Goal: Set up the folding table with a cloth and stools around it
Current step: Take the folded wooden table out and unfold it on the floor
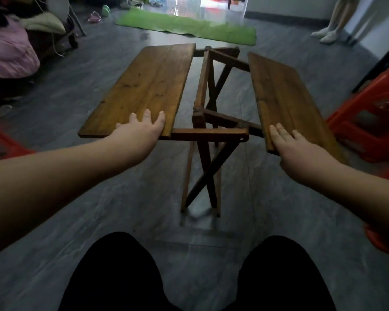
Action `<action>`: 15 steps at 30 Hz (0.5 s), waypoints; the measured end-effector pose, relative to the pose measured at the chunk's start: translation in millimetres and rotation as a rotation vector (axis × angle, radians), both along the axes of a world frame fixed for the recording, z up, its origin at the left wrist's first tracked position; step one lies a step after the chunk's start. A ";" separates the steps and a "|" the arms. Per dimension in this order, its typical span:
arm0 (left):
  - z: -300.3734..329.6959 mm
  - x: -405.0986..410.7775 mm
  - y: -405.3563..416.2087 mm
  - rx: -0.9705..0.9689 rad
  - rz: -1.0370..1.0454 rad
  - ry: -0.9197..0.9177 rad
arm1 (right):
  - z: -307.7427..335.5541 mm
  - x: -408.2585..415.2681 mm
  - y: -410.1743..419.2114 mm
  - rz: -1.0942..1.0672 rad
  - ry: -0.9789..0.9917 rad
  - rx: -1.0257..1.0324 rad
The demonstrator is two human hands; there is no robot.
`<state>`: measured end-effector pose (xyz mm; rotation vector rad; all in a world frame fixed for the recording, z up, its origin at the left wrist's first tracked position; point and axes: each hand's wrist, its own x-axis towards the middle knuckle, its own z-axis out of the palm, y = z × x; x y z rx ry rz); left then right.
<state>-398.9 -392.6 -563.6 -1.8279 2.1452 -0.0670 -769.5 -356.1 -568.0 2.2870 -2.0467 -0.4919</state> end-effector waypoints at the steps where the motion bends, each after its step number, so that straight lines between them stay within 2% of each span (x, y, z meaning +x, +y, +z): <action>1: 4.5 -1.2 0.8 -0.004 -0.006 -0.018 | 4.1 -0.7 -0.8 0.011 0.017 0.000; 15: 46.8 -25.9 11.1 -0.032 -0.024 -0.164 | 63.2 28.3 16.2 0.079 0.280 -0.039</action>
